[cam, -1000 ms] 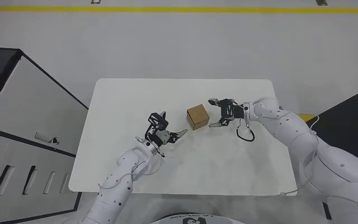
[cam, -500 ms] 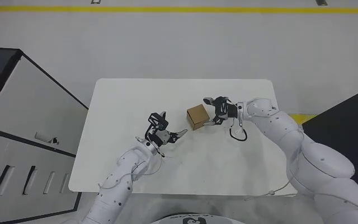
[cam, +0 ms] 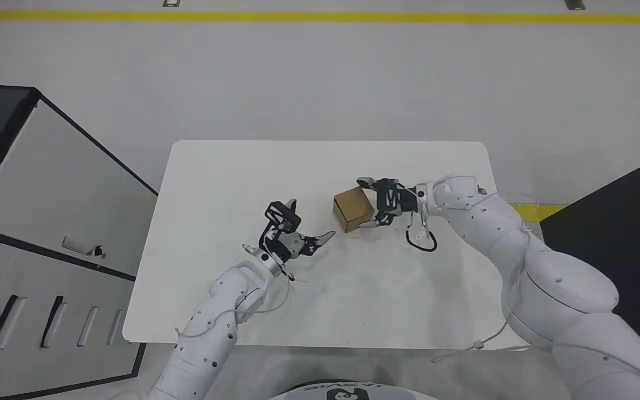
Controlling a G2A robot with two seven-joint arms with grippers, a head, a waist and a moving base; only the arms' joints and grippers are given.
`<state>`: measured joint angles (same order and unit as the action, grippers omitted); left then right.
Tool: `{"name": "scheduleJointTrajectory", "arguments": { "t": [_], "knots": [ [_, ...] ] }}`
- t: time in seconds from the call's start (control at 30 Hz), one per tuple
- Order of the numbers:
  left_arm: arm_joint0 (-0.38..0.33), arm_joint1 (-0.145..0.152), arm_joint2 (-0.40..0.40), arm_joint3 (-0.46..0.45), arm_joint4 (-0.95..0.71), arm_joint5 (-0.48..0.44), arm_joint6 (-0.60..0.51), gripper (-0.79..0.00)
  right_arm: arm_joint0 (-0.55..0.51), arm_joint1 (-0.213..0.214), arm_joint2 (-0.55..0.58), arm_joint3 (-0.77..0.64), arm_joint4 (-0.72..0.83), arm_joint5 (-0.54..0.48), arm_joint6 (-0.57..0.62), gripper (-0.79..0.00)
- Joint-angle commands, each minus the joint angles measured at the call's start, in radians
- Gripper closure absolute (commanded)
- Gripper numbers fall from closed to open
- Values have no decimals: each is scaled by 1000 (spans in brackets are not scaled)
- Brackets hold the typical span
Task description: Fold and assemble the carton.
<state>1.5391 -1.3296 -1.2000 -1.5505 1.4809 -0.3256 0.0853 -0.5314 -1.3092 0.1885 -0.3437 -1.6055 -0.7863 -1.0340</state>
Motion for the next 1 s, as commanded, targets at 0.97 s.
{"name": "scheduleJointTrajectory", "arguments": {
  "t": [0.97],
  "knots": [
    [0, 0, 0, 0, 0, 0, 0, -785, -12, 84, -19, -131, 33, -3, 3, -785]
  ]
}}
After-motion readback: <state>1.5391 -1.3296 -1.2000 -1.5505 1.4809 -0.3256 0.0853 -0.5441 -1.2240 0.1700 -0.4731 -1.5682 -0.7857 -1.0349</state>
